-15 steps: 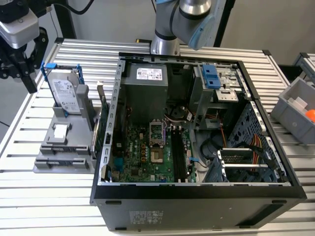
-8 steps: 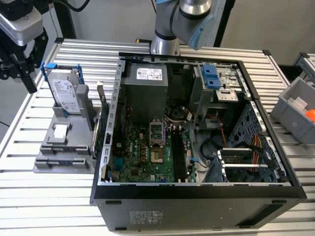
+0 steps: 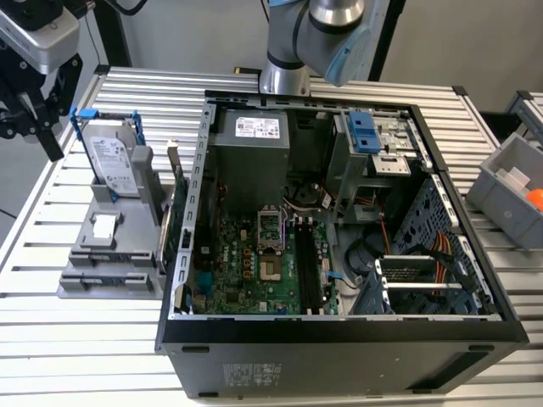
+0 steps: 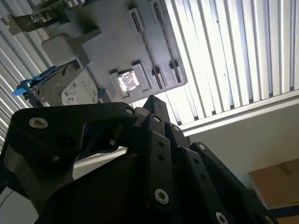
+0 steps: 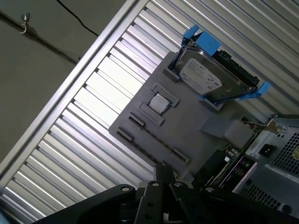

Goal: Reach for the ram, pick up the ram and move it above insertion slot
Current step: 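Pick up the ram and move it above insertion slot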

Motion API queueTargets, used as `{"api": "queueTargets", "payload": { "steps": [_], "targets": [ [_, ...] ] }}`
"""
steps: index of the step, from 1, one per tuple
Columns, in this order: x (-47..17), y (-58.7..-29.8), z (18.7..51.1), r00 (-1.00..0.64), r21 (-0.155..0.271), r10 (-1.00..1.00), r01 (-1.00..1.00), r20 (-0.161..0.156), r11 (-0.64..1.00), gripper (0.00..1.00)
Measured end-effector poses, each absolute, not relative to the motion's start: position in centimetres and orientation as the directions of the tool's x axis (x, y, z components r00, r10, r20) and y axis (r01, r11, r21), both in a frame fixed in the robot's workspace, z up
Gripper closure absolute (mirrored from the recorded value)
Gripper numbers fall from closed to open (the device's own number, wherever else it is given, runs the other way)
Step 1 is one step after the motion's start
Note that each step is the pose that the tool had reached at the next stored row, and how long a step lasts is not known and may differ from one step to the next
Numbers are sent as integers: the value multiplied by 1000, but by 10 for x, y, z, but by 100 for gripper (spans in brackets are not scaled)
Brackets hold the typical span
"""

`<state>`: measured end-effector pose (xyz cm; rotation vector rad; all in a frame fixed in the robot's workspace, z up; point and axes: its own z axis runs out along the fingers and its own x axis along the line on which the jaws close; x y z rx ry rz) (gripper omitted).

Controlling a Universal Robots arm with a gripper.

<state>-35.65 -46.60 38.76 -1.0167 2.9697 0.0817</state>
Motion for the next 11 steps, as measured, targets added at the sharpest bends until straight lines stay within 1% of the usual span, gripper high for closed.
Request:
{"api": "queueTargets", "payload": {
  "steps": [11],
  "targets": [
    [-356, -466, 388, -715, 49, -699, -699, -18, 713, 100]
  ]
}}
